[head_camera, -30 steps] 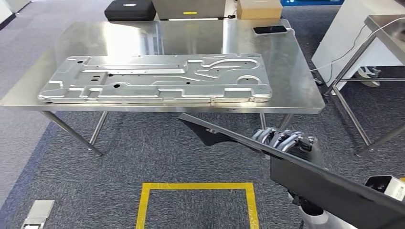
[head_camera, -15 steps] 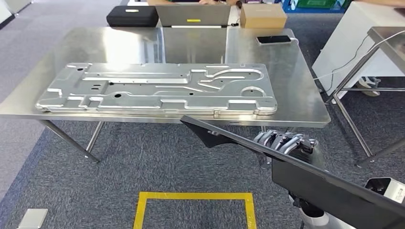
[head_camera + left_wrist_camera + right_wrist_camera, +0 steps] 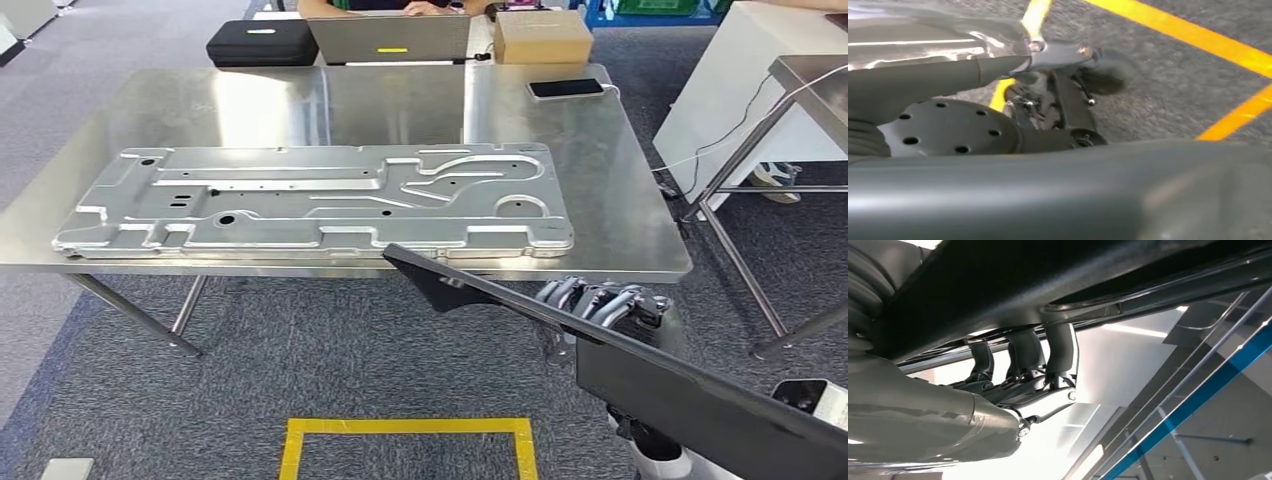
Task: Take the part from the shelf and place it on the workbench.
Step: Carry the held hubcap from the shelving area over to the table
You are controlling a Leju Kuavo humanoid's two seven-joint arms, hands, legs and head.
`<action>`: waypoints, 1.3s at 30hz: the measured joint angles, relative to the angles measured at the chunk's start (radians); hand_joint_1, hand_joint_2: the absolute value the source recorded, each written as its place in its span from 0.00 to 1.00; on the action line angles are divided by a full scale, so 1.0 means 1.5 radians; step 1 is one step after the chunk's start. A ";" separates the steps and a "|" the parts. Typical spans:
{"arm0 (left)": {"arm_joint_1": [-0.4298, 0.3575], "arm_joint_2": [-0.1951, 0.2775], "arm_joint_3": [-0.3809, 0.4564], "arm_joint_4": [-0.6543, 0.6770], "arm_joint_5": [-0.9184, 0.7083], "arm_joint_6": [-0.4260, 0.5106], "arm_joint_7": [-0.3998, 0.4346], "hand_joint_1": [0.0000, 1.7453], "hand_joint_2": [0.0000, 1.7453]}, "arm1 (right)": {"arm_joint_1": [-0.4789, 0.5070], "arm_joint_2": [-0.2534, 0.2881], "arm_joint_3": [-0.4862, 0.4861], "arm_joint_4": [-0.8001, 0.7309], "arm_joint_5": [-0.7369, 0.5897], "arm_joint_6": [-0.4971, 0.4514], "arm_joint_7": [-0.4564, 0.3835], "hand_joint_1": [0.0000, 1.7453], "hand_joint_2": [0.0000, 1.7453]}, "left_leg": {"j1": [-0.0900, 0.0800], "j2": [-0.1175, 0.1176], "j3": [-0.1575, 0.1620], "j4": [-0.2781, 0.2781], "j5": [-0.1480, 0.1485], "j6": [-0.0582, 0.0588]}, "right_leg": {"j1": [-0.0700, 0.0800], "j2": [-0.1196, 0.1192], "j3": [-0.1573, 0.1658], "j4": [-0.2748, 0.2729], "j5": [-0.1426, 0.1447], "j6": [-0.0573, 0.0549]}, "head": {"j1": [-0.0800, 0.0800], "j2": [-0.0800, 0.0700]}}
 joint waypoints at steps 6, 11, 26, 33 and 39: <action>-0.003 0.001 0.000 0.000 0.000 -0.001 -0.001 0.00 1.00 | -0.002 0.002 -0.001 -0.004 0.007 0.000 -0.002 1.00 1.00 | 0.007 0.001 0.047 -0.069 -0.015 0.007 | 0.001 -0.003 -0.012 0.037 -0.028 0.016 | 0.001 0.000; -0.002 -0.002 0.000 0.000 0.000 -0.001 -0.001 0.00 1.00 | 0.000 0.002 0.000 0.001 0.009 0.000 -0.002 1.00 1.00 | 0.010 0.001 0.075 -0.072 -0.035 0.001 | 0.000 -0.003 -0.092 0.123 -0.010 0.024 | 0.002 0.000; -0.003 -0.001 -0.002 0.000 -0.004 -0.001 -0.003 0.00 1.00 | -0.004 0.004 0.001 0.006 0.010 0.000 -0.001 1.00 1.00 | 0.013 0.000 -0.033 0.126 -0.098 -0.028 | 0.002 -0.004 -0.027 0.001 0.024 -0.007 | 0.000 0.000; -0.002 0.004 -0.004 0.000 -0.004 -0.005 -0.006 0.00 1.00 | -0.013 0.009 0.001 0.008 0.010 0.000 -0.001 1.00 1.00 | -0.002 0.000 0.016 -0.024 -0.007 0.005 | 0.001 -0.002 -0.007 -0.007 0.008 0.006 | 0.000 0.000; -0.004 0.007 -0.008 0.000 -0.012 -0.006 -0.010 0.00 1.00 | -0.018 0.009 0.002 0.011 0.011 -0.003 0.002 1.00 1.00 | 0.007 0.001 0.049 -0.064 -0.020 0.006 | 0.002 -0.003 -0.086 0.137 -0.050 0.017 | 0.001 0.000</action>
